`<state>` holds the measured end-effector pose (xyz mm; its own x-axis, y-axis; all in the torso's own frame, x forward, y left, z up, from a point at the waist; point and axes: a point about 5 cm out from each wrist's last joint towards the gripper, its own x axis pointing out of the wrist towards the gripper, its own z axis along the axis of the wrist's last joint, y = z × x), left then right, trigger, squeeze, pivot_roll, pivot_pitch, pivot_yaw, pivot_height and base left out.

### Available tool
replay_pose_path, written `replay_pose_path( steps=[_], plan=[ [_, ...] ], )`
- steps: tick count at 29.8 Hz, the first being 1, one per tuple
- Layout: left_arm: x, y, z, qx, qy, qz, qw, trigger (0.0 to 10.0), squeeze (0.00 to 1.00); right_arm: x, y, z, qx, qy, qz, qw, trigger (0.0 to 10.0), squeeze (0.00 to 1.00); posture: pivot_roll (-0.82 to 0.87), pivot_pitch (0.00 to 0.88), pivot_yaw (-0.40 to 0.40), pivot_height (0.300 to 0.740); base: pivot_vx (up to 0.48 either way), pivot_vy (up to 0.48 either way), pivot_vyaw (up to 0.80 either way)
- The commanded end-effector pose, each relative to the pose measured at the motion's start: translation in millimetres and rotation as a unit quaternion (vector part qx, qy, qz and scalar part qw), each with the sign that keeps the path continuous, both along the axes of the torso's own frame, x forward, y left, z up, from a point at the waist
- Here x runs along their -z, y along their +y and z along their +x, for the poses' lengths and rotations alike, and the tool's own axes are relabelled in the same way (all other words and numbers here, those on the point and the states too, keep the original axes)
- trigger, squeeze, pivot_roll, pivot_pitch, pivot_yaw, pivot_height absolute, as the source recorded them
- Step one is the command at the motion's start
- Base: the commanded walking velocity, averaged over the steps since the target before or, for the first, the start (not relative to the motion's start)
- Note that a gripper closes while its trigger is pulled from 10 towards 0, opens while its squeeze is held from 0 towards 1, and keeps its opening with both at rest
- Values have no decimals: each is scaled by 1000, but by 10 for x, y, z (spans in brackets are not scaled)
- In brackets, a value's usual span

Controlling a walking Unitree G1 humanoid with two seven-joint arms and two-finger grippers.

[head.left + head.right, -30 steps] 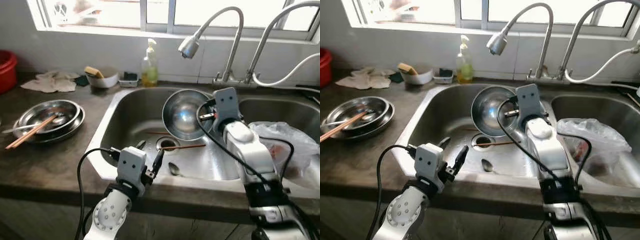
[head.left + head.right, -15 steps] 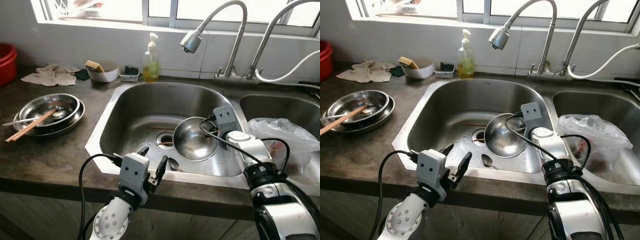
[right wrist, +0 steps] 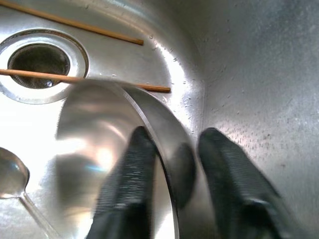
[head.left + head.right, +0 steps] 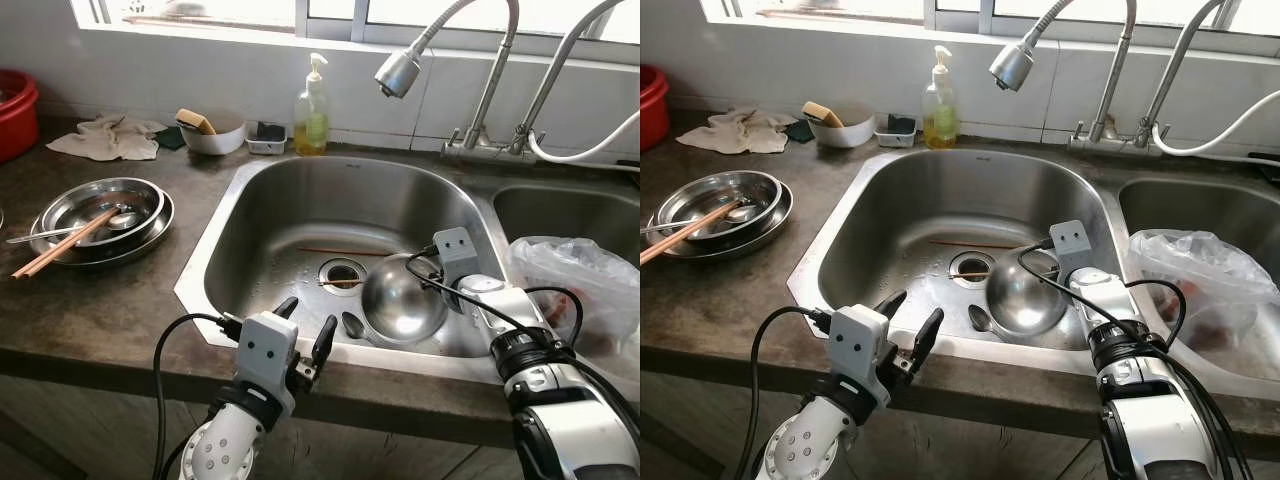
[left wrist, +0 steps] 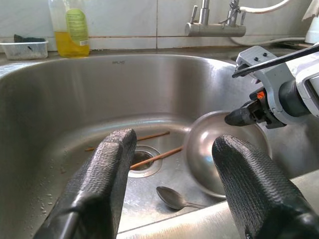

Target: Kitchen organization

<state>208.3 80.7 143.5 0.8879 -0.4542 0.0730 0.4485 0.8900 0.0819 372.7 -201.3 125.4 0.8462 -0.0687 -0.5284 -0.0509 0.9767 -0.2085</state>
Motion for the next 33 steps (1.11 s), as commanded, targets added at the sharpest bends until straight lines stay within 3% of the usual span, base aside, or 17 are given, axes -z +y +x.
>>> replay_pose_path(
  steps=[1, 8, 9, 10, 13, 16, 17, 19, 28, 33],
  plan=[
    [28, 7, 7, 2, 9, 10, 1000, 10000, 0, -94, -67, 31, 13, -23, 6, 1000, 10000, 1000, 55, 97, -79, 740, 0, 0, 0],
    [30, -20, 21, 2, 8, 8, 1000, 10000, 0, -247, -35, 67, 21, -71, -3, 997, 10000, 1000, 54, 91, -79, 740, 0, 0, 0],
    [27, -22, 27, 2, 7, 8, 1000, 10000, 0, -278, -40, 72, 24, -81, -6, 996, 10000, 439, 55, 90, -80, 740, 0, 0, 0],
    [24, -20, 38, 0, 6, 8, 1000, 10000, 0, -342, -46, 76, 30, -102, -3, 994, 10000, 0, 55, 87, -82, 740, 0, 0, 0],
    [15, -6, 81, -7, 2, 8, 1000, 10000, 0, -642, 33, 48, 28, -209, 34, 977, 10000, 0, 55, 77, -85, 740, 0, 0, 0],
    [9, 2, 101, -12, -1, 8, 1000, 10000, 0, -799, 149, -85, 4, -278, 60, 959, 10000, 0, 49, 70, -81, 740, 0, 0, 0],
    [9, 2, 101, -12, -1, 8, 1000, 10000, 0, -799, 149, -85, 4, -278, 60, 959, 10000, 0, 49, 70, -81, 740, 0, 0, 0],
    [3, -2, 121, -15, -4, 6, 1000, 10000, 0, -887, 274, -288, -19, -326, 79, 942, 10000, 0, 43, 62, -81, 740, 0, 0, 0],
    [-22, -1, 157, -16, -13, 3, 1000, 10000, 0, -1053, 391, -775, -42, -400, 88, 911, 10000, 0, 24, 35, -71, 740, 0, 0, 0],
    [-39, 11, 168, -21, -18, -2, 1000, 10000, 0, -1033, 416, -958, -54, -405, 80, 909, 10000, 0, 13, 24, -66, 740, 0, 0, 0]
  ],
)
